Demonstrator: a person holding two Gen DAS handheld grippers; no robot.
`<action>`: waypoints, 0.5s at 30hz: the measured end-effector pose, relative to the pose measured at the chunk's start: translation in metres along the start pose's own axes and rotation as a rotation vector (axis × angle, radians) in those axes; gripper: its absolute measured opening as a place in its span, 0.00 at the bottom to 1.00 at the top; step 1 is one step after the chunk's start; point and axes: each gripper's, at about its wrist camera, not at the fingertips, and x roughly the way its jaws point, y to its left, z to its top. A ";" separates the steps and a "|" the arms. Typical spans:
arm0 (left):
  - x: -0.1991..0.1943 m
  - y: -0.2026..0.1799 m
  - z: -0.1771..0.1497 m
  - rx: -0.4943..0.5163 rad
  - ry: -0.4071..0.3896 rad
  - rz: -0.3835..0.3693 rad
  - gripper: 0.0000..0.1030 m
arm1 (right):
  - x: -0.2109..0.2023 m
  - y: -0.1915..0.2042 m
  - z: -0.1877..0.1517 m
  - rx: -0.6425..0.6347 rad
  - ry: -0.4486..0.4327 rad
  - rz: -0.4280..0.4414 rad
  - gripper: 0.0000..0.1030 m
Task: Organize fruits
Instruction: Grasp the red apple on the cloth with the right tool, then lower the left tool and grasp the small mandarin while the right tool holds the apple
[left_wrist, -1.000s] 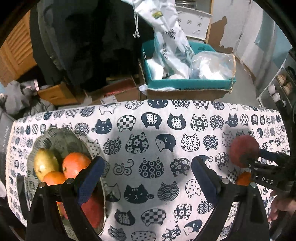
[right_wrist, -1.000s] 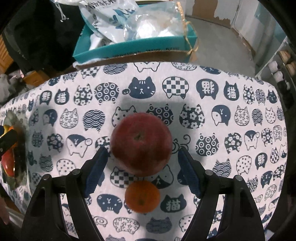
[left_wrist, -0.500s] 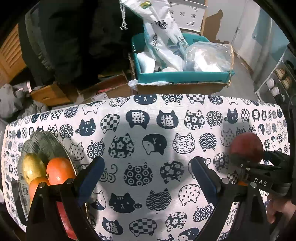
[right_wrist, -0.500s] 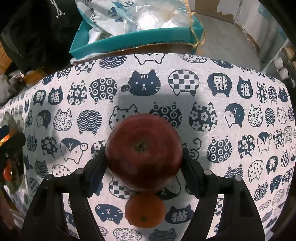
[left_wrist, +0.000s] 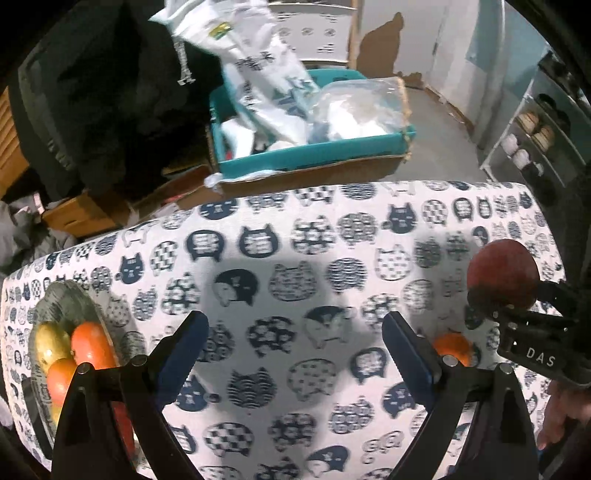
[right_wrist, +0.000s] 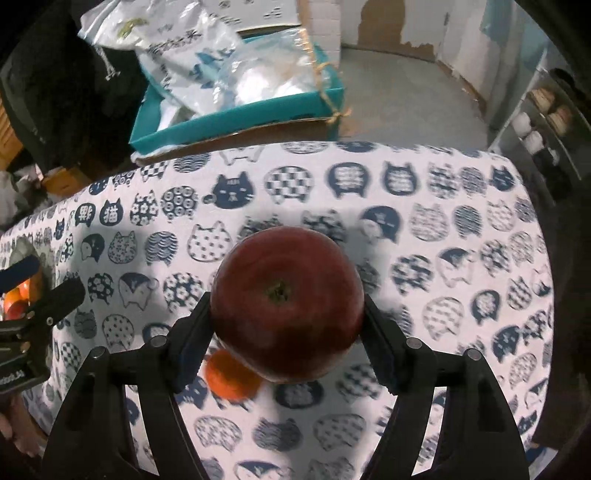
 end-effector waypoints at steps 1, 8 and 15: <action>0.000 -0.005 0.000 0.005 0.003 -0.008 0.93 | -0.003 -0.005 -0.003 0.006 -0.004 -0.005 0.73; 0.002 -0.052 -0.003 0.045 0.030 -0.078 0.93 | -0.021 -0.046 -0.030 0.056 -0.006 -0.048 0.72; 0.017 -0.098 -0.014 0.113 0.079 -0.119 0.93 | -0.025 -0.085 -0.059 0.126 0.014 -0.062 0.73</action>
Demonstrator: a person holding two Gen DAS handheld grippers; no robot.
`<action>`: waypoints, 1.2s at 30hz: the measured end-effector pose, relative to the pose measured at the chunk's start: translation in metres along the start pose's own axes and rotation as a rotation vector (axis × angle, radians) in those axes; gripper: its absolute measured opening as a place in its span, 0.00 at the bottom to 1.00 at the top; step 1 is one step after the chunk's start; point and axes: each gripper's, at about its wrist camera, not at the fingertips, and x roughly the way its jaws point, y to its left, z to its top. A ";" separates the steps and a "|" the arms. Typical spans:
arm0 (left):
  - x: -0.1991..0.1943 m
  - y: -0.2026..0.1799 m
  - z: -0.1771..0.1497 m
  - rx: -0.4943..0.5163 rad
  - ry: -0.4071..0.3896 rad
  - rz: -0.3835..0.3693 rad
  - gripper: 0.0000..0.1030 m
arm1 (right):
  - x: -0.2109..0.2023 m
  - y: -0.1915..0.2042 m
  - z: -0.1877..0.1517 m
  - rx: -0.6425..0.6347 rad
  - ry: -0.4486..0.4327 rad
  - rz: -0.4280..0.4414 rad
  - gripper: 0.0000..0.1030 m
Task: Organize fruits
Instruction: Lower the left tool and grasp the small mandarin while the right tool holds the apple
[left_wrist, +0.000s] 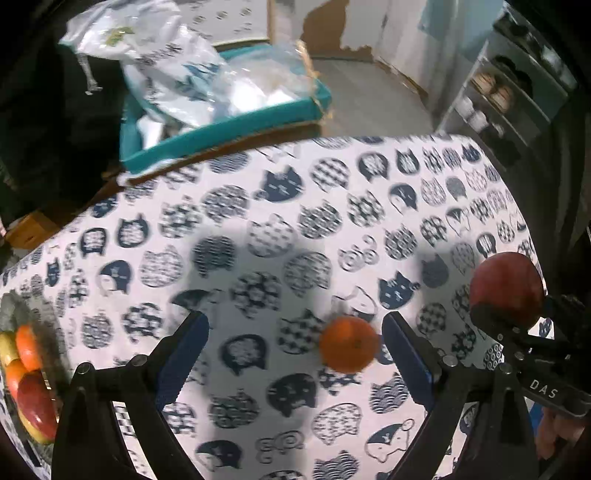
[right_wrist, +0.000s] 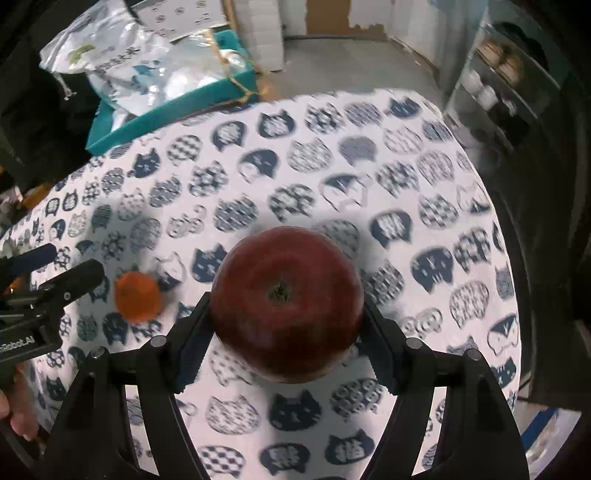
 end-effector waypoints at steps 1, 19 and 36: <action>0.003 -0.004 -0.001 0.004 0.010 -0.003 0.93 | 0.001 -0.005 -0.003 0.009 0.004 -0.002 0.73; 0.043 -0.034 -0.019 0.052 0.109 -0.052 0.51 | 0.011 -0.016 -0.011 0.032 0.027 0.015 0.73; -0.010 -0.020 -0.023 0.049 -0.007 -0.027 0.43 | -0.022 0.005 -0.006 -0.030 -0.046 0.003 0.73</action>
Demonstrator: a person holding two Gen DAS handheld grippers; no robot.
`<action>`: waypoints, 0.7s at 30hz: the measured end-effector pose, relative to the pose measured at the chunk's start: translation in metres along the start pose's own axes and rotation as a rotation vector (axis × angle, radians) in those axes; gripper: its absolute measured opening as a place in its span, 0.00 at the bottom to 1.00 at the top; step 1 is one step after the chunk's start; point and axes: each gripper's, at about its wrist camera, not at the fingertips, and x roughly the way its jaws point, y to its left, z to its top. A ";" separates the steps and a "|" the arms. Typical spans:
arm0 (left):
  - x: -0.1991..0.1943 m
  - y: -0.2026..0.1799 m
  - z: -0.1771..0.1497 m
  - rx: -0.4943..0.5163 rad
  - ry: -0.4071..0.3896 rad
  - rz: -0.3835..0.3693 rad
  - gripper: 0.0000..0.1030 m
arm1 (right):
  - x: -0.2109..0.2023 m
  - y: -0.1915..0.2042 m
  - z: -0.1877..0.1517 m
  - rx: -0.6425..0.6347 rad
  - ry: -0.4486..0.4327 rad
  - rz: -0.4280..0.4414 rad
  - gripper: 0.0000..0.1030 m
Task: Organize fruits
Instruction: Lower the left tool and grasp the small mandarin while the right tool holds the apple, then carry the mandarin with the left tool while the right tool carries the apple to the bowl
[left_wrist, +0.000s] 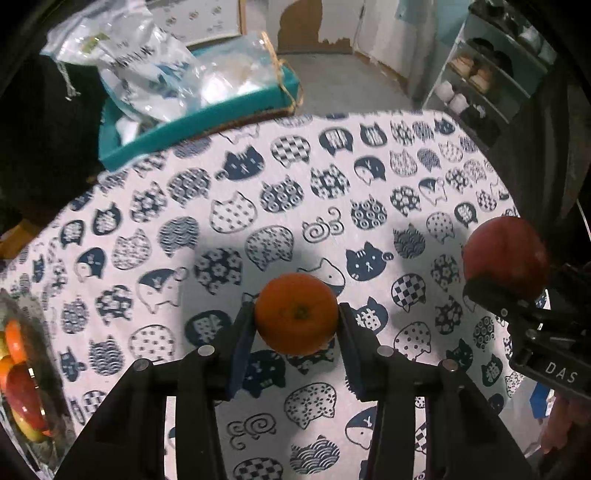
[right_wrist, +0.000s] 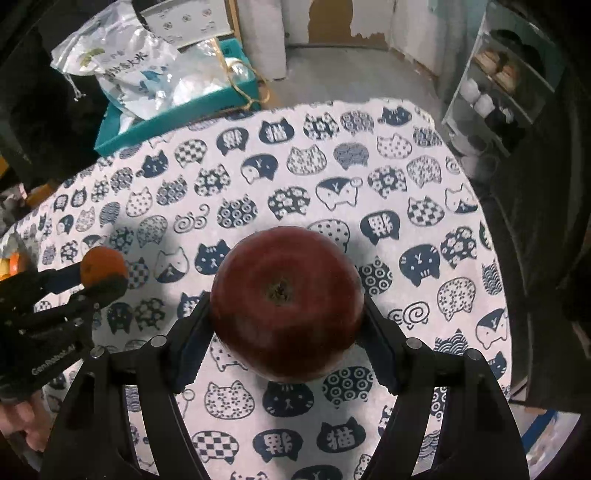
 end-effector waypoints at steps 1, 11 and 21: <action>-0.004 0.003 0.001 -0.001 -0.008 0.003 0.43 | -0.003 0.001 0.000 -0.003 -0.006 0.001 0.73; -0.052 0.000 -0.002 0.032 -0.097 0.025 0.43 | -0.041 0.022 0.004 -0.056 -0.082 0.023 0.73; -0.109 0.013 -0.007 0.013 -0.198 0.025 0.43 | -0.083 0.044 0.009 -0.111 -0.163 0.046 0.73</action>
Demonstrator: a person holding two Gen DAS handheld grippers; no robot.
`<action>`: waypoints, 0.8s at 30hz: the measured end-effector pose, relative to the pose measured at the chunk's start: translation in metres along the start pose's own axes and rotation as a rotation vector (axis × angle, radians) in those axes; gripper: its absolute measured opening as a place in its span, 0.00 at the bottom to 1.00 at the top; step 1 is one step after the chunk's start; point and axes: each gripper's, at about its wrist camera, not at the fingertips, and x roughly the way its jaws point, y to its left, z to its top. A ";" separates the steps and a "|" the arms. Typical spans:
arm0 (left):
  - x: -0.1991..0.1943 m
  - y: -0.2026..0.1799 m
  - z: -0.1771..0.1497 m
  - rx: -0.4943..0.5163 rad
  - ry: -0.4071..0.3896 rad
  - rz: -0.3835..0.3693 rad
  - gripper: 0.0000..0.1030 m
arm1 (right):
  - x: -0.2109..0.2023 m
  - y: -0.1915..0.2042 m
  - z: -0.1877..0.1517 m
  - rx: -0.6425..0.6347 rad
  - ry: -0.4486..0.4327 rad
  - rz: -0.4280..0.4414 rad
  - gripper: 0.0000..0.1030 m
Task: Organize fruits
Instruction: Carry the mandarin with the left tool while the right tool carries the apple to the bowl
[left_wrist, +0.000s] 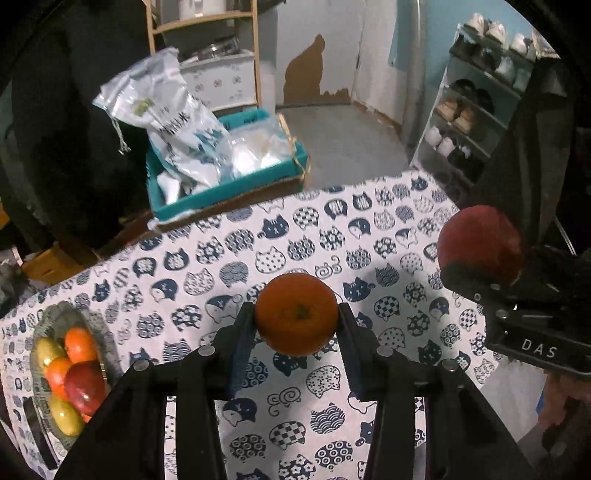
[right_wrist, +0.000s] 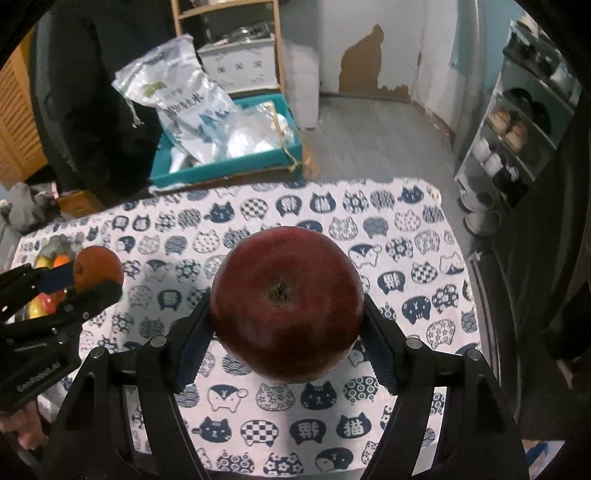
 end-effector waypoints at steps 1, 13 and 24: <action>-0.005 0.002 0.000 -0.002 -0.009 0.001 0.43 | -0.005 0.004 0.002 -0.009 -0.011 0.004 0.73; -0.060 0.031 -0.006 -0.025 -0.095 0.011 0.43 | -0.043 0.047 0.013 -0.079 -0.088 0.069 0.73; -0.099 0.081 -0.024 -0.080 -0.148 0.049 0.43 | -0.063 0.095 0.023 -0.142 -0.124 0.143 0.73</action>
